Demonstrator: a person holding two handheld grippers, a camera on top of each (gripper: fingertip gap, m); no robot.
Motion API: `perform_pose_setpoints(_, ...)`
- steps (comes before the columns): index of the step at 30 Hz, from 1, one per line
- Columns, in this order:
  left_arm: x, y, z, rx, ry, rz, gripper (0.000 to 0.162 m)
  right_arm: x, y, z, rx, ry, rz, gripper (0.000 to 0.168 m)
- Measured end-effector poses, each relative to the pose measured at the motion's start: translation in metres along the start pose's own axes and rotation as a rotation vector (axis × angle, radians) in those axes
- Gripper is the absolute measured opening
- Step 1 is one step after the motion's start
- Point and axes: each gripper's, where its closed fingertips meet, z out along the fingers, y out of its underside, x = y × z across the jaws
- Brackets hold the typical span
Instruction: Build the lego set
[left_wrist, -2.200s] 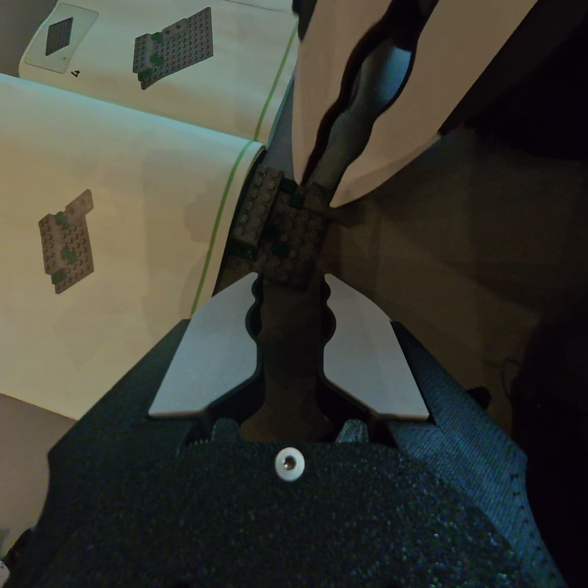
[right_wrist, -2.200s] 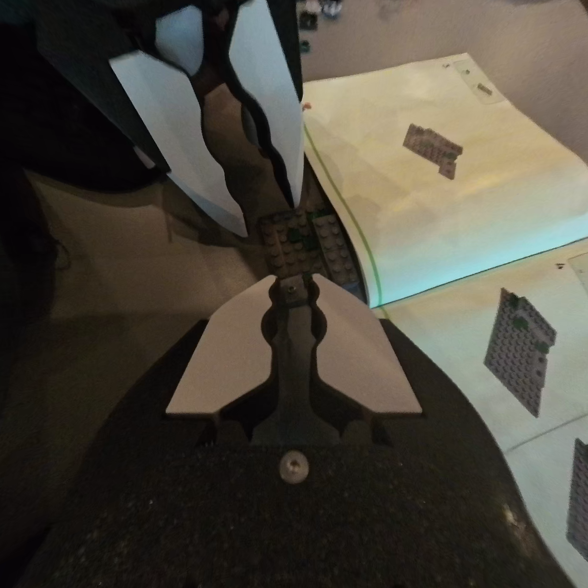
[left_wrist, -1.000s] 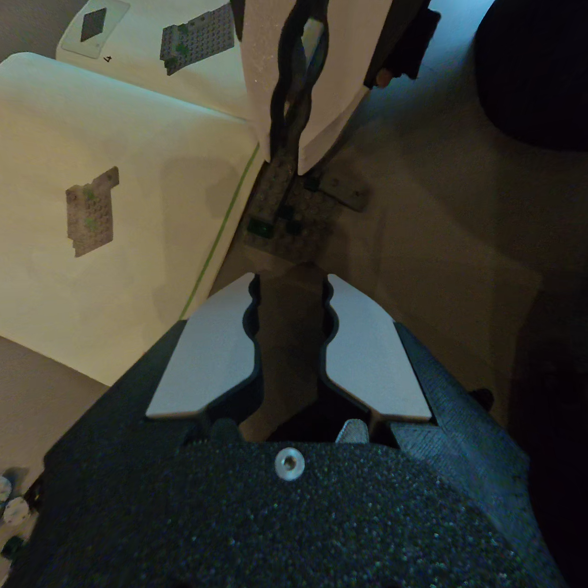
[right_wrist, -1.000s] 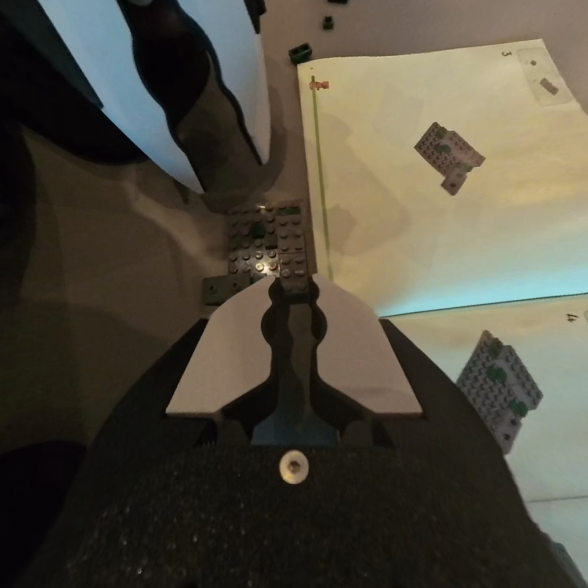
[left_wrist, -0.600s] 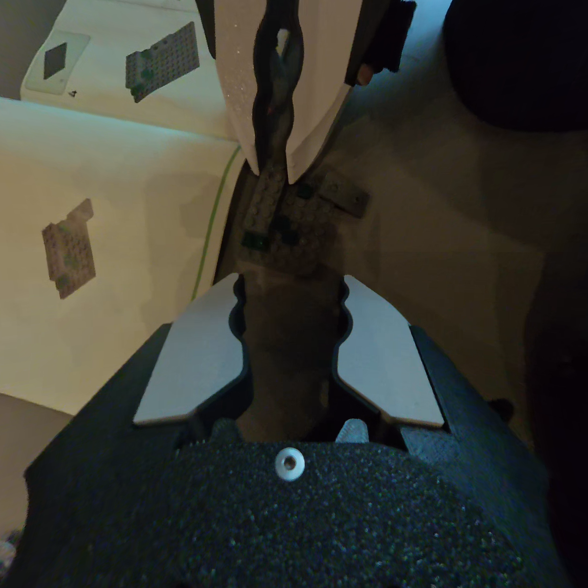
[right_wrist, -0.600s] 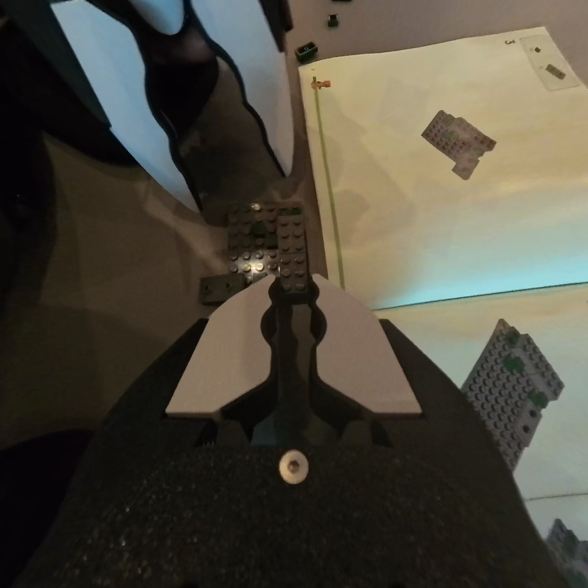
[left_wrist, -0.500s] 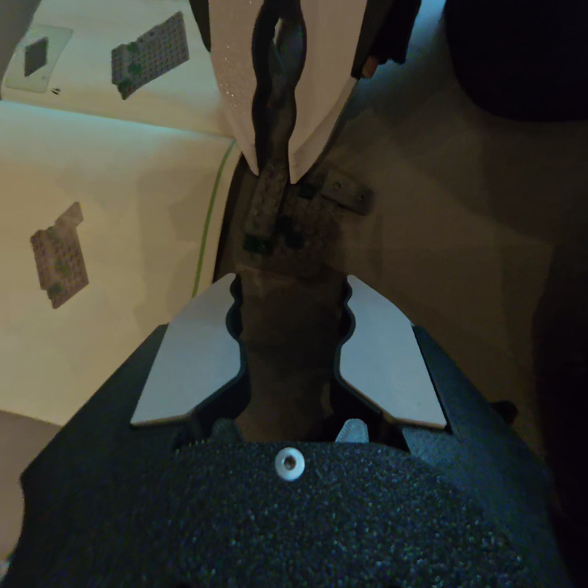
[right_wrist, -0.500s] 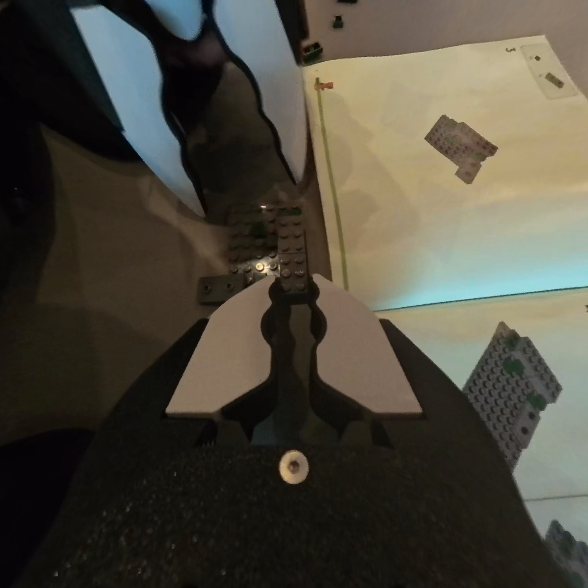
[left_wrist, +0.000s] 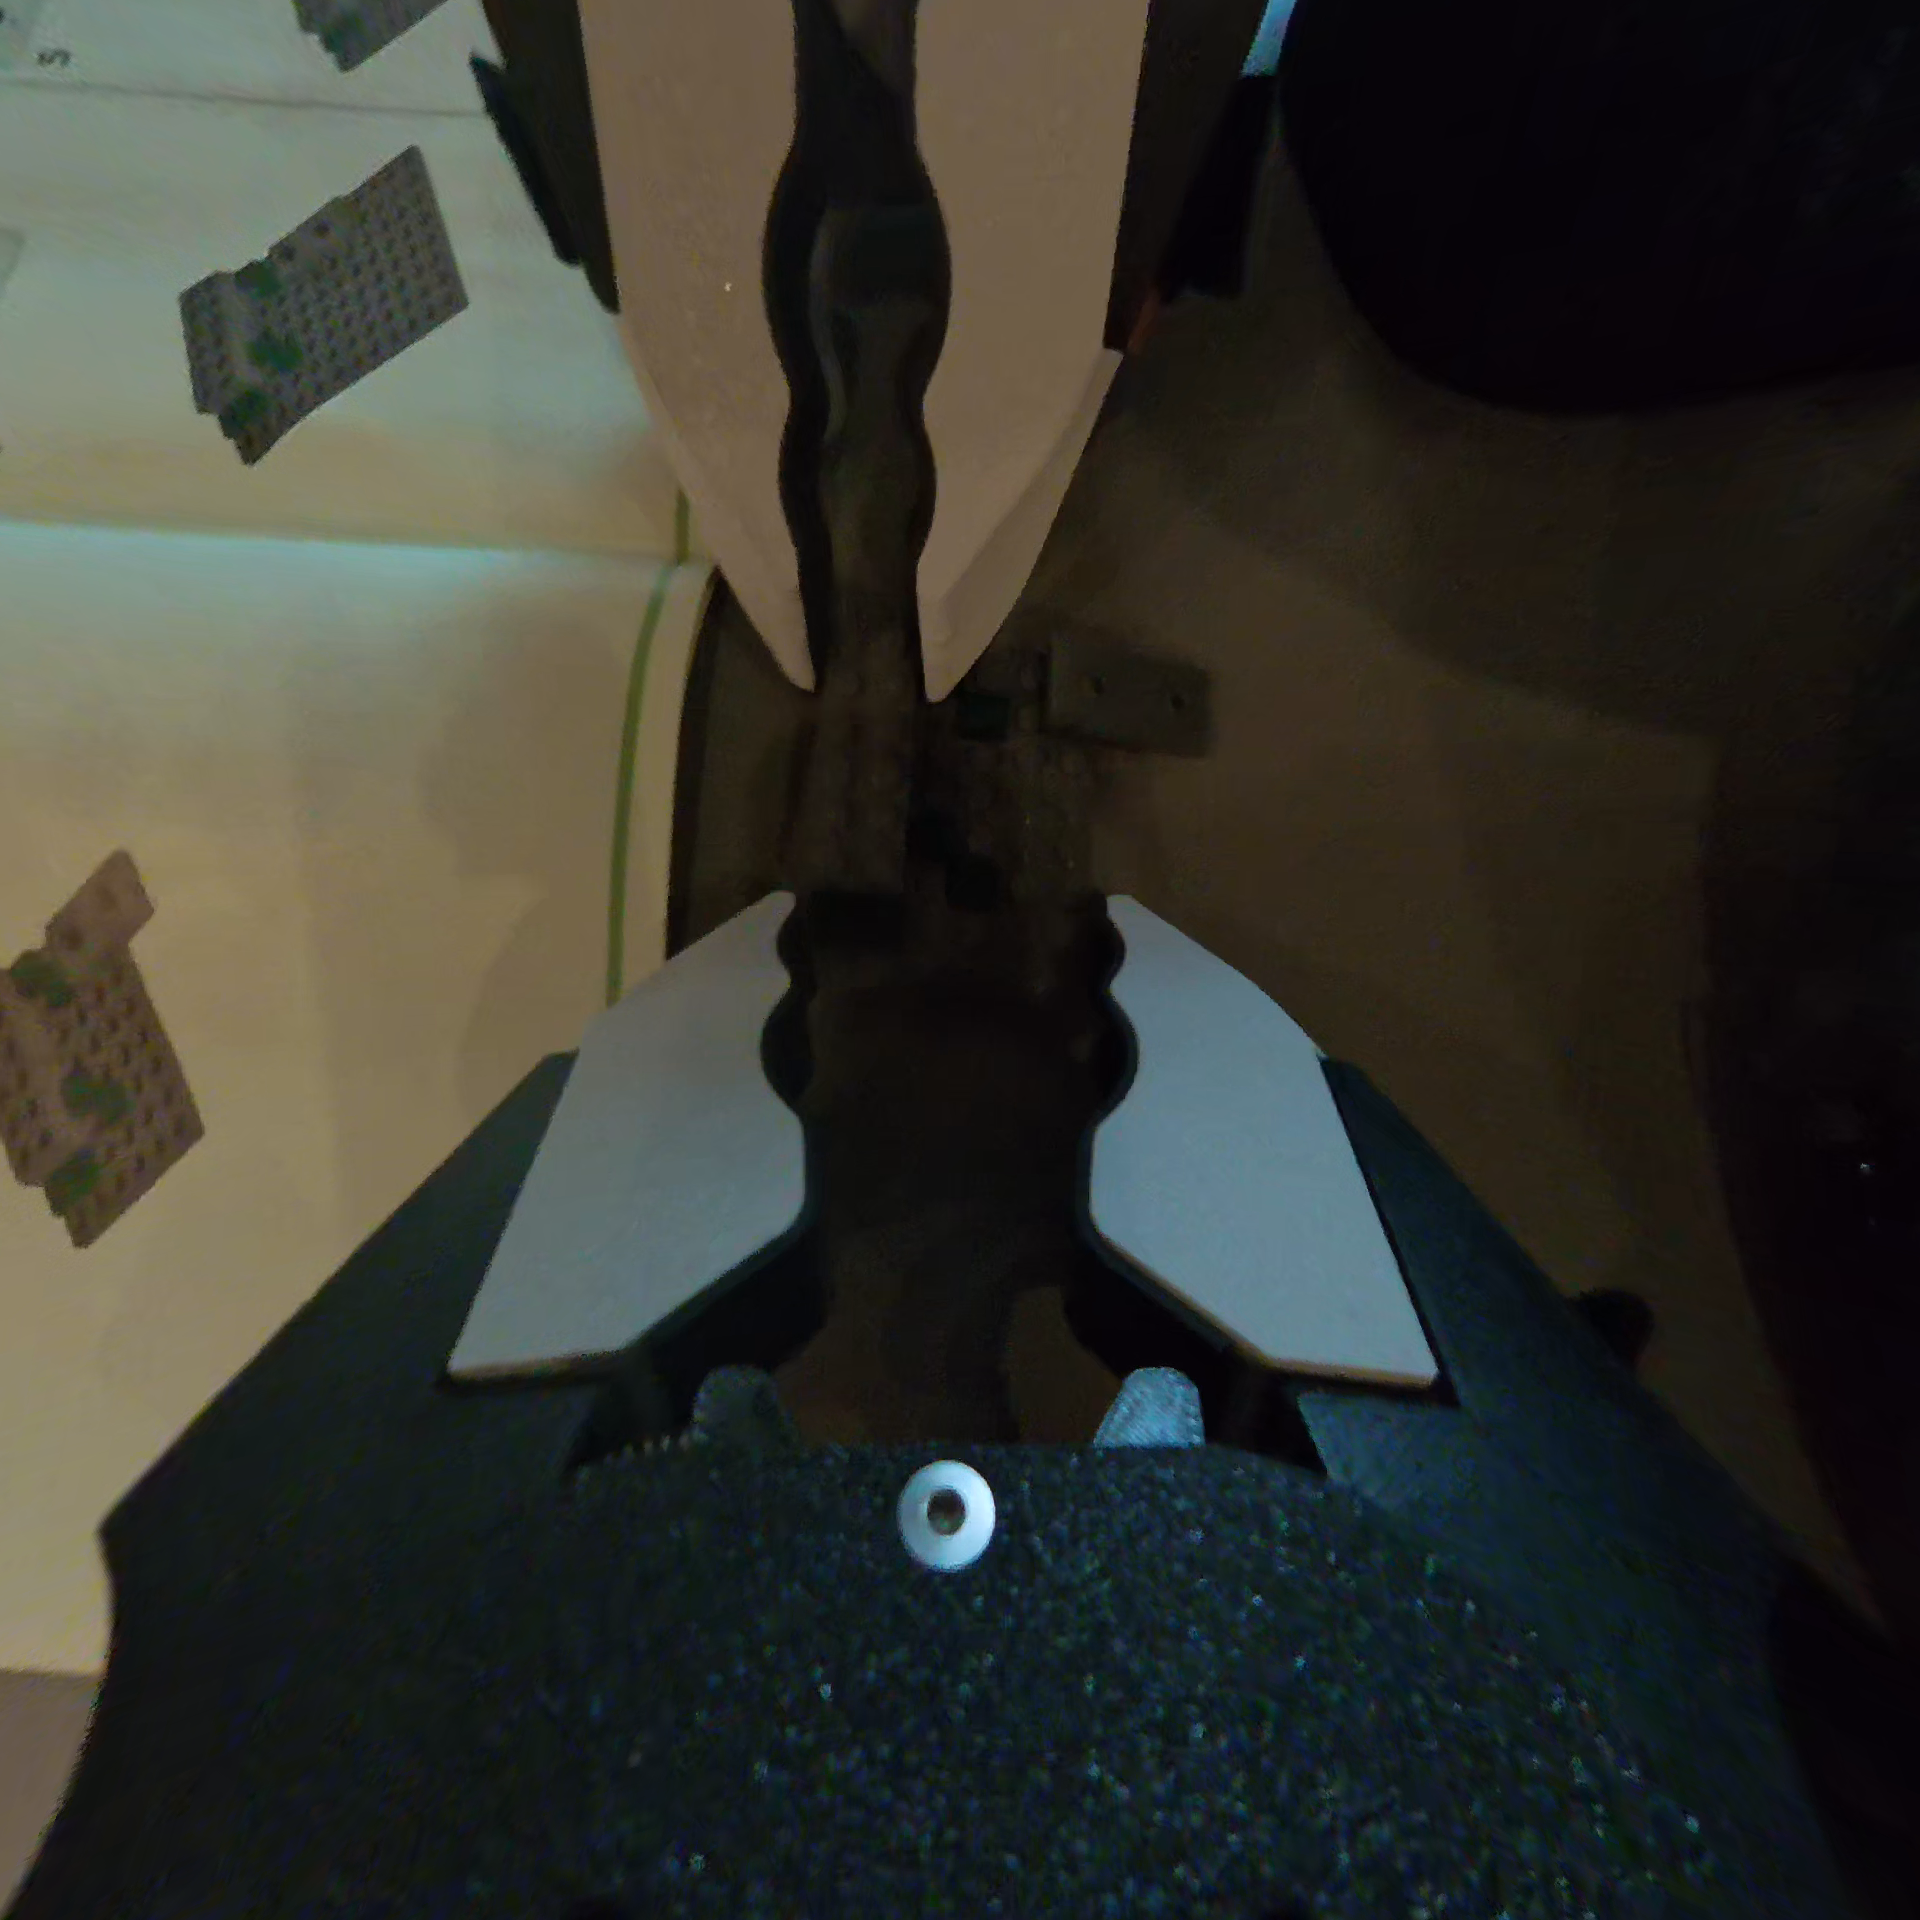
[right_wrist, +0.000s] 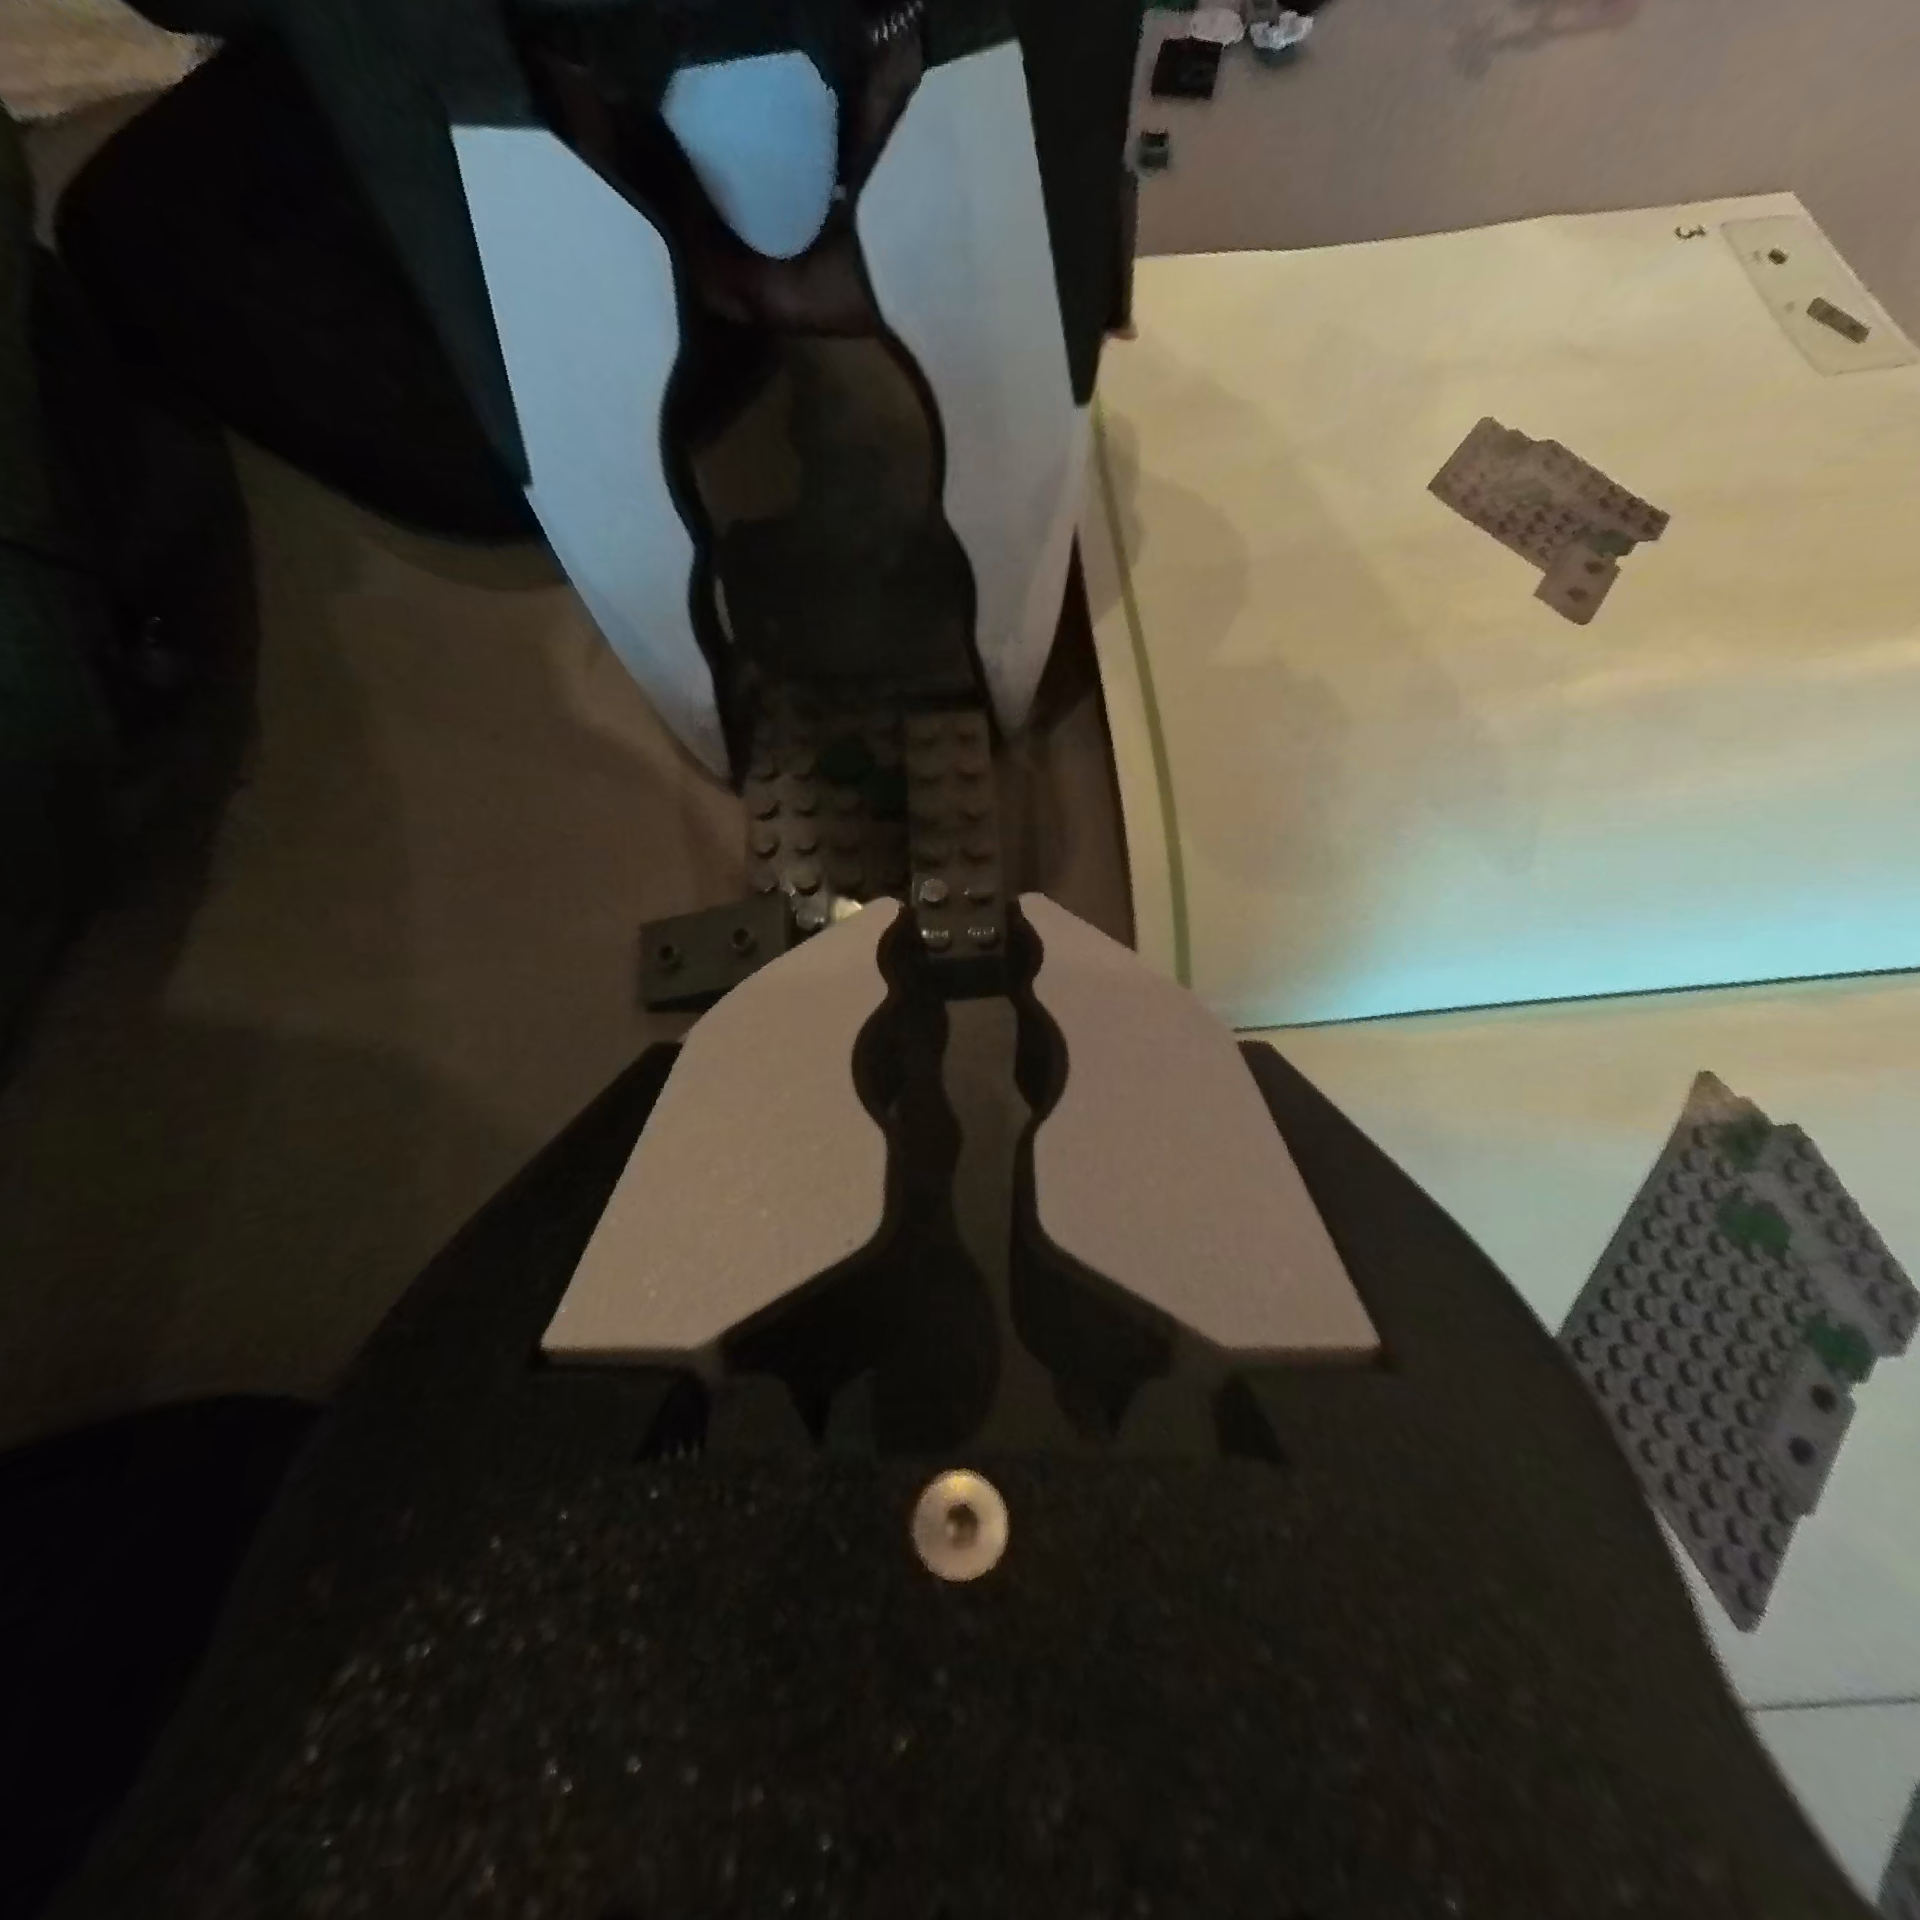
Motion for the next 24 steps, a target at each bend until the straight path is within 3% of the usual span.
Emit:
perform_pose_setpoints(9,-0.001,0.0,0.0,-0.006,-0.008,-0.008,0.051,0.0,-0.003,-0.004,0.015,0.021,0.01,0.017)
perform_pose_setpoints(15,-0.001,0.0,0.0,-0.006,-0.013,-0.007,0.051,-0.023,-0.012,-0.027,0.032,0.094,-0.059,0.03)
perform_pose_setpoints(19,-0.001,0.0,0.0,-0.01,-0.015,0.005,0.051,-0.052,0.002,-0.014,-0.043,0.152,-0.136,0.038)
perform_pose_setpoints(24,0.0,-0.001,0.001,-0.002,-0.009,0.01,0.05,-0.052,0.007,-0.003,-0.061,0.191,-0.133,0.044)
